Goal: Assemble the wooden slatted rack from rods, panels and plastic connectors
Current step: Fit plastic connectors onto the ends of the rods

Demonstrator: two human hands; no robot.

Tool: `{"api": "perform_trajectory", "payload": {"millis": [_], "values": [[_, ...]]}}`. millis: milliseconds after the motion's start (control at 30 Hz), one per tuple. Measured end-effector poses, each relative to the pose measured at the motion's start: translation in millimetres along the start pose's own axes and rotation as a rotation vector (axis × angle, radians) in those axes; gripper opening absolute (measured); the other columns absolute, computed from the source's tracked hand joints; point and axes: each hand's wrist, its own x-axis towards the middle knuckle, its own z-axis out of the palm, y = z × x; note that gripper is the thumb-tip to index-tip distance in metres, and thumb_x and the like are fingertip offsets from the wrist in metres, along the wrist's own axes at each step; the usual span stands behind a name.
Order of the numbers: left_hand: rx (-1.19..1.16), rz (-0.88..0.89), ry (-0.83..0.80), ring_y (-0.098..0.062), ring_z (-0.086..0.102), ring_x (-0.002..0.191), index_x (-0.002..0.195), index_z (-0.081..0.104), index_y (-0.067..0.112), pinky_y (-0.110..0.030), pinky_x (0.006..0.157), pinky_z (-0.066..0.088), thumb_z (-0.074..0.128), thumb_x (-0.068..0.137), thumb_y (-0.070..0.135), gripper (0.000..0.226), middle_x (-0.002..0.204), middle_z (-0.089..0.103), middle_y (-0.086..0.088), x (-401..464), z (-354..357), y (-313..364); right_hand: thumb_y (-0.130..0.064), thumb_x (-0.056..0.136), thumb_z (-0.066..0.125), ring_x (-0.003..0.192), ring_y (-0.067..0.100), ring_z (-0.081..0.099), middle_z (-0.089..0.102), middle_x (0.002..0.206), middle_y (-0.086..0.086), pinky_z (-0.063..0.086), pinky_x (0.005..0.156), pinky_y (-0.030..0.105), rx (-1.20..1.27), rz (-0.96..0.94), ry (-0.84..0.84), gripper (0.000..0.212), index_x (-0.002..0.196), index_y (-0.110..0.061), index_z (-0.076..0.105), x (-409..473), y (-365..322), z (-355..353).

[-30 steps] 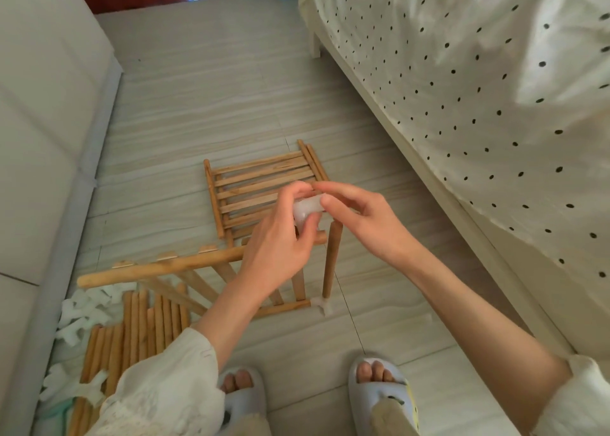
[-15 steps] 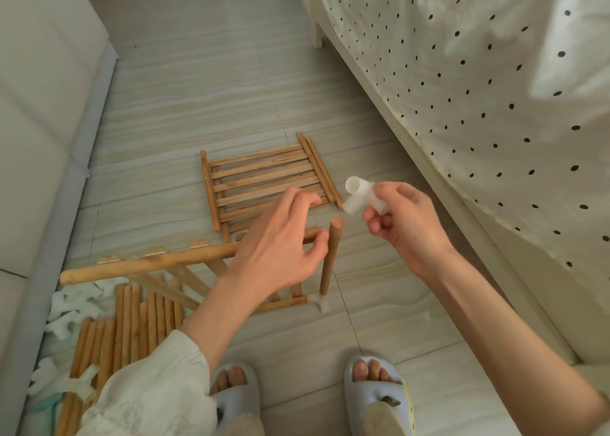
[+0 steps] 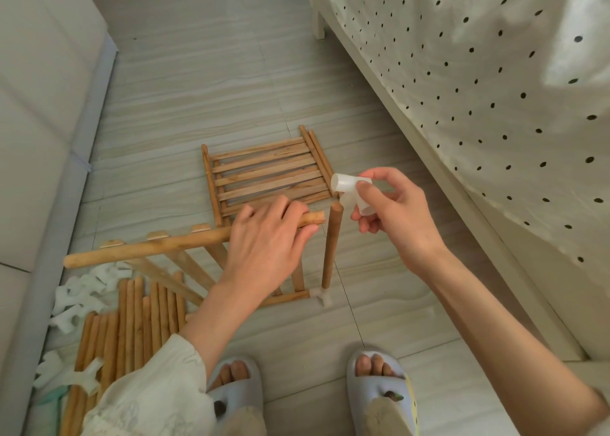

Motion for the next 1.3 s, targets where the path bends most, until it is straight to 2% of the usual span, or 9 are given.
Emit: {"api": "perform_trajectory", "payload": {"millis": [133, 300, 433, 700, 800, 933, 1000, 1133, 1300], "values": [[0.012, 0.006, 0.002, -0.016, 0.061, 0.070, 0.101, 0.060, 0.018, -0.032, 0.065, 0.042, 0.039, 0.094, 0.043, 0.033, 0.088, 0.059, 0.003, -1.8, -0.2, 1.6, -0.018, 0.093, 0.055, 0.043, 0.012, 0.051, 0.063, 0.057, 0.001, 0.039, 0.046, 0.019, -0.104, -0.001, -0.108, 0.006, 0.099, -0.018, 0.057, 3.2, 1.6, 1.8], [0.002, 0.014, 0.035, -0.016, 0.060, 0.070, 0.098, 0.060, 0.017, -0.030, 0.063, 0.040, 0.047, 0.090, 0.040, 0.027, 0.085, 0.059, 0.003, -4.4, -1.3, 3.0, -0.020, 0.092, 0.057, 0.044, 0.010, 0.052, 0.064, 0.063, 0.004, 0.040, 0.048, 0.016, -0.220, -0.020, -0.140, 0.009, 0.100, -0.021, 0.060, 10.1, 0.6, 0.7], [0.009, 0.016, 0.028, -0.016, 0.060, 0.070, 0.098, 0.058, 0.018, -0.032, 0.062, 0.041, 0.036, 0.094, 0.041, 0.032, 0.086, 0.059, 0.004, -3.8, -1.0, 1.6, -0.022, 0.093, 0.055, 0.041, 0.003, 0.049, 0.058, 0.061, 0.004, 0.039, 0.054, 0.016, -0.353, -0.042, -0.197, 0.016, 0.107, -0.023, 0.062, 14.6, -2.7, -1.0], [0.039, 0.024, 0.010, -0.018, 0.061, 0.068, 0.097, 0.061, 0.015, -0.030, 0.061, 0.036, 0.046, 0.091, 0.036, 0.027, 0.084, 0.060, 0.001, -3.1, -3.5, 1.5, -0.020, 0.092, 0.055, 0.047, 0.009, 0.046, 0.053, 0.043, -0.010, 0.043, 0.055, 0.020, -0.389, -0.053, -0.290, 0.006, 0.098, -0.020, 0.055, 11.4, 1.0, 3.2], [0.037, 0.024, 0.009, -0.018, 0.061, 0.067, 0.097, 0.061, 0.014, -0.030, 0.060, 0.036, 0.047, 0.091, 0.036, 0.026, 0.084, 0.061, 0.000, -3.6, -4.1, 2.4, -0.019, 0.092, 0.053, 0.047, 0.008, 0.047, 0.051, 0.044, -0.010, 0.041, 0.052, 0.019, -0.373, -0.032, -0.306, 0.006, 0.092, -0.025, 0.054, 12.4, -0.2, 2.9], [0.069, 0.015, -0.004, -0.018, 0.060, 0.067, 0.092, 0.059, 0.013, -0.031, 0.060, 0.037, 0.047, 0.091, 0.036, 0.025, 0.082, 0.059, 0.000, -4.1, -4.6, 3.2, -0.035, 0.093, 0.052, 0.047, 0.003, 0.051, 0.053, 0.056, -0.007, 0.041, 0.055, 0.020, -0.590, -0.091, -0.377, 0.005, 0.093, -0.030, 0.054, 18.8, -4.4, 10.0], [0.068, 0.007, -0.012, -0.019, 0.060, 0.066, 0.092, 0.059, 0.013, -0.031, 0.060, 0.035, 0.045, 0.092, 0.036, 0.026, 0.082, 0.059, 0.000, -4.8, -4.8, 2.3, -0.045, 0.091, 0.053, 0.044, -0.001, 0.051, 0.052, 0.055, -0.010, 0.037, 0.050, 0.013, -0.664, -0.142, -0.371, 0.017, 0.095, -0.028, 0.055, 20.7, -4.6, 12.8], [0.039, -0.025, -0.017, -0.018, 0.061, 0.066, 0.096, 0.062, 0.014, -0.028, 0.062, 0.031, 0.047, 0.090, 0.035, 0.026, 0.083, 0.060, 0.001, -3.6, -6.3, 0.2, -0.039, 0.092, 0.054, 0.040, -0.001, 0.044, 0.042, 0.050, -0.010, 0.031, 0.040, 0.006, -0.529, -0.137, -0.324, 0.011, 0.086, -0.030, 0.057, 22.7, -0.9, 7.6], [0.018, -0.057, -0.016, -0.020, 0.061, 0.064, 0.095, 0.064, 0.012, -0.027, 0.064, 0.030, 0.048, 0.088, 0.034, 0.027, 0.083, 0.062, 0.000, -1.3, -8.4, -1.5, -0.034, 0.093, 0.054, 0.043, -0.003, 0.047, 0.048, 0.052, -0.012, 0.035, 0.042, 0.008, -0.497, -0.138, -0.333, 0.011, 0.089, -0.024, 0.059, 14.7, 10.8, 2.1]]}}
